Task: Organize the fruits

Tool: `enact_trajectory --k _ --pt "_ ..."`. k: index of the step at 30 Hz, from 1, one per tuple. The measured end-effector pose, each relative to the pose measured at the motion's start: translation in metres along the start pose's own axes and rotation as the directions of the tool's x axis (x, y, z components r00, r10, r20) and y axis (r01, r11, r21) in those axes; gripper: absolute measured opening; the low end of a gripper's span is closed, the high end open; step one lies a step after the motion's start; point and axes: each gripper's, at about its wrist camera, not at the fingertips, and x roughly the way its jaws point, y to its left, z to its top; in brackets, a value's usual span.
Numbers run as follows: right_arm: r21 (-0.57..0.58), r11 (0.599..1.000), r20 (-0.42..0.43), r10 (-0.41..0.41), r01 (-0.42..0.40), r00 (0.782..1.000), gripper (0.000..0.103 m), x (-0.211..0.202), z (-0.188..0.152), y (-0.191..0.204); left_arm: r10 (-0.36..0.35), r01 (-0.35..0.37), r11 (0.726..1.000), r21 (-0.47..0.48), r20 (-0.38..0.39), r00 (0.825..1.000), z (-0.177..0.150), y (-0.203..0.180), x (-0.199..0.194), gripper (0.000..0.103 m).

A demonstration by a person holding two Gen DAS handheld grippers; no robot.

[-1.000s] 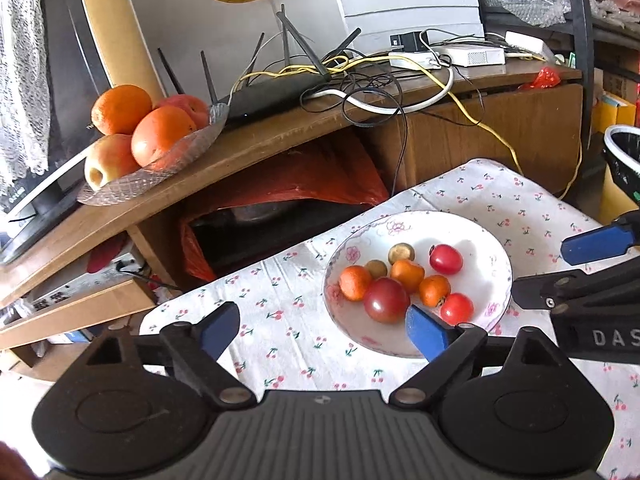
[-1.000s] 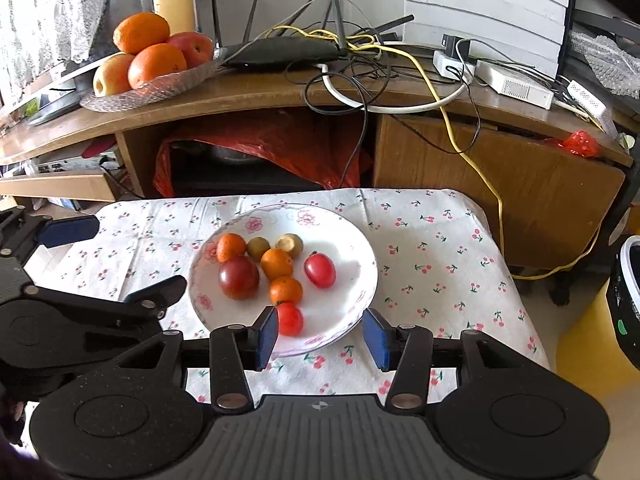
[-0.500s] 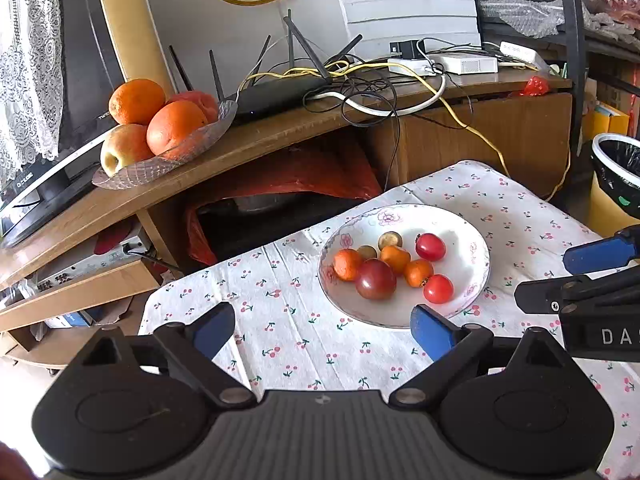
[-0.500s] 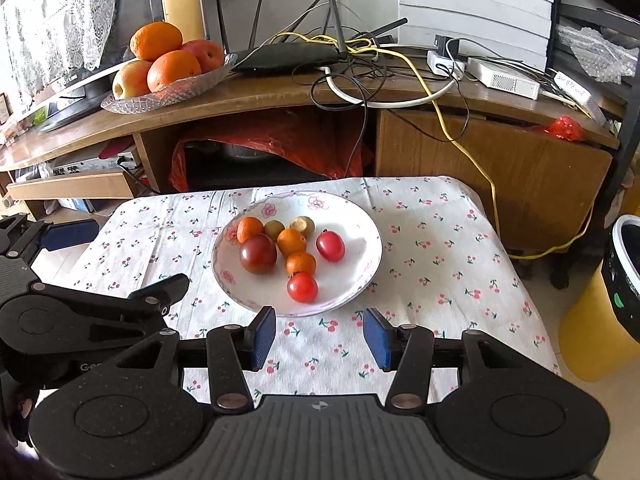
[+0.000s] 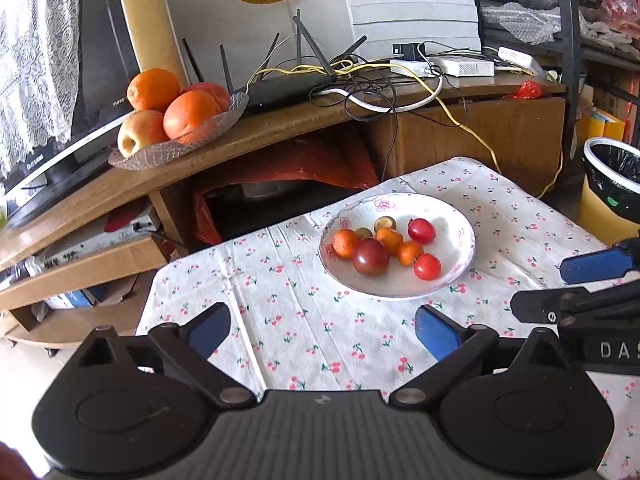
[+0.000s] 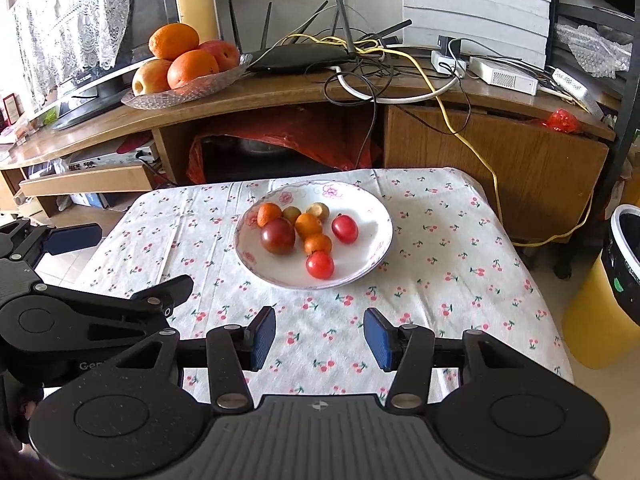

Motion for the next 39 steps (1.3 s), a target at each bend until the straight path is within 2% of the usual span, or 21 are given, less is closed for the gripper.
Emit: enact_trajectory --k 24,39 --pt "0.022 0.999 -0.012 0.033 -0.033 0.999 0.047 -0.048 -0.051 0.023 0.002 -0.002 0.998 -0.057 -0.008 1.000 -0.045 0.002 -0.061 0.103" --pt "0.035 0.998 -0.022 0.044 -0.043 0.999 0.047 -0.058 -0.069 0.034 0.008 -0.012 0.996 -0.085 -0.041 0.999 -0.060 0.002 -0.071 0.103"
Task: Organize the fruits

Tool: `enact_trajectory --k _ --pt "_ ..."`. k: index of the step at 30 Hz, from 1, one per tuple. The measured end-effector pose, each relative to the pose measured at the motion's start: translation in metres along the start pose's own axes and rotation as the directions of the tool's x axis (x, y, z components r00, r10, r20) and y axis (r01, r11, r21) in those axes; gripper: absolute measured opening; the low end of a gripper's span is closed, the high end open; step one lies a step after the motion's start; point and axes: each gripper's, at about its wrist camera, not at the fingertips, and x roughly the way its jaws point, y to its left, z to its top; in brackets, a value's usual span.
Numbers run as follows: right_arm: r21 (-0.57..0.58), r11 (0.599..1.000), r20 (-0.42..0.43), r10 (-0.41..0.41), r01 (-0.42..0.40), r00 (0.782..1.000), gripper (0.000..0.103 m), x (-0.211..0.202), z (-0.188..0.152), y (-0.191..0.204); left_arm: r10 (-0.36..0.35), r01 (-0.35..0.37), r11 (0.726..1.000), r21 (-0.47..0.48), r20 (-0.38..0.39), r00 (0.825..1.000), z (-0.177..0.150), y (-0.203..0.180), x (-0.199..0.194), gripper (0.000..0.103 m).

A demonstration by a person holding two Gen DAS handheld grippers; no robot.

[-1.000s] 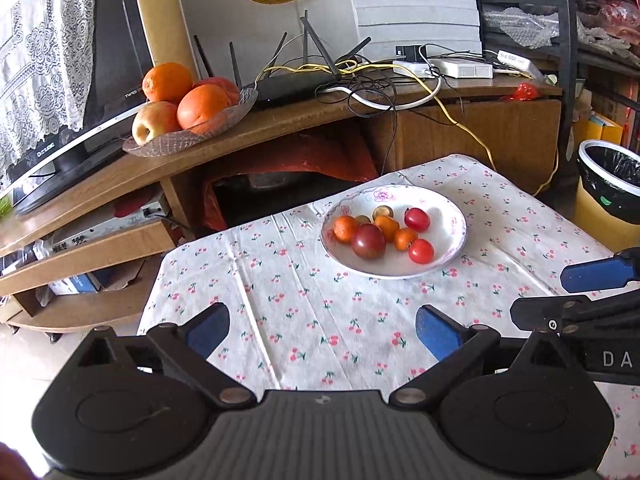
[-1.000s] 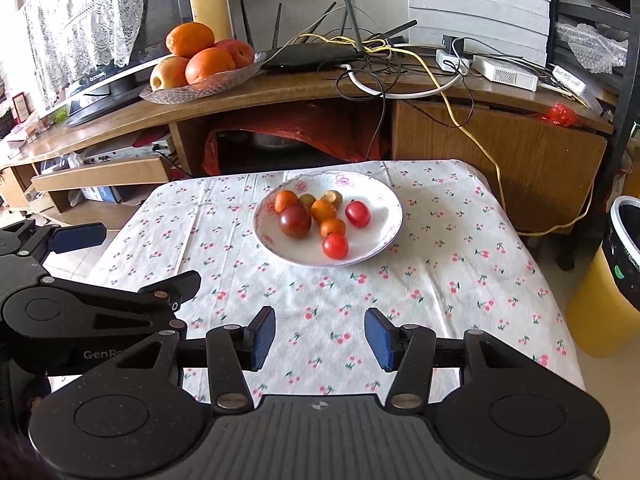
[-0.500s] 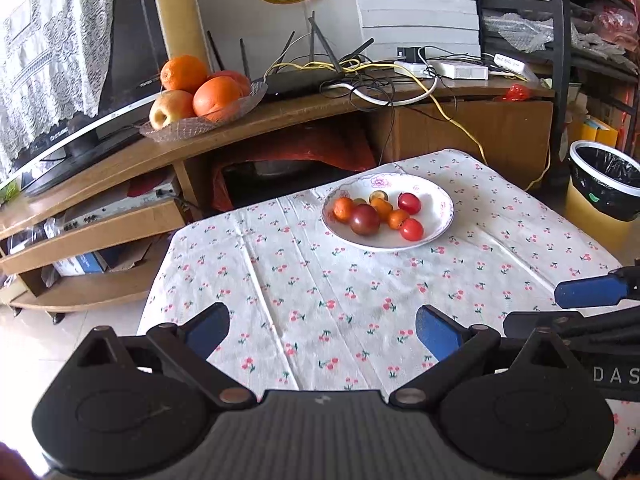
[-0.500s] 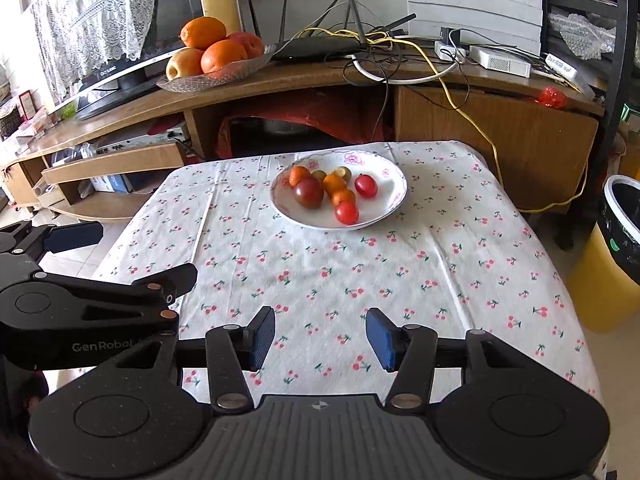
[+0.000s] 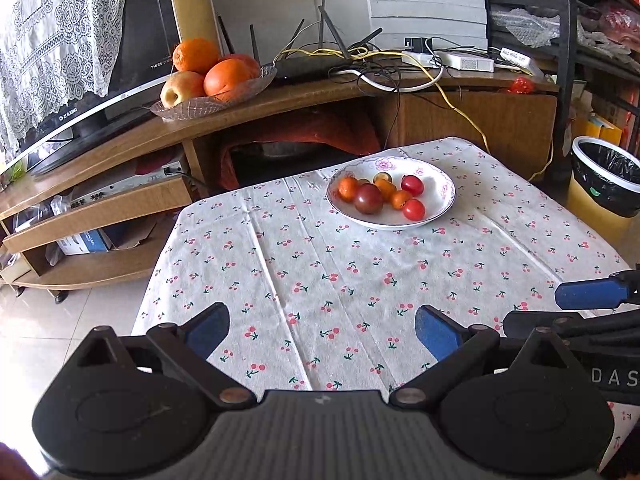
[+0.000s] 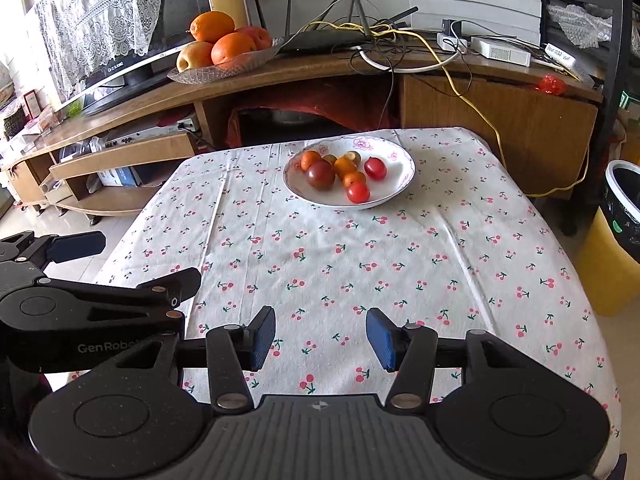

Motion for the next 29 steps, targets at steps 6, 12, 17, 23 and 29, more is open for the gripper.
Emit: enact_trajectory --k 6,12,17,23,29 --pt "0.000 1.000 -0.007 0.002 -0.002 1.000 0.047 0.0000 -0.0029 0.0005 0.001 -0.001 1.000 0.002 -0.006 1.000 -0.0018 0.0000 -0.0003 0.103" --pt "0.000 1.000 -0.009 0.001 -0.001 1.000 0.047 -0.0001 -0.0037 0.0015 0.002 -0.002 1.000 0.001 -0.008 1.000 -0.0025 -0.0001 -0.0002 0.103" --pt "-0.001 1.000 -0.013 0.001 -0.001 1.000 0.047 0.0004 -0.0044 0.0019 0.004 -0.004 1.000 0.002 -0.009 1.000 -0.0035 0.0000 -0.0002 0.103" --pt "-0.001 1.000 -0.016 0.002 -0.002 1.000 0.047 0.0004 -0.0047 0.0021 0.006 -0.006 1.000 0.004 -0.006 1.000 -0.0040 -0.0002 -0.0003 0.103" --pt "-0.001 1.000 -0.017 0.002 -0.002 1.000 0.047 0.0008 -0.0050 0.0023 0.014 -0.014 1.000 0.014 0.006 1.000 -0.0055 -0.0009 -0.0007 0.103"
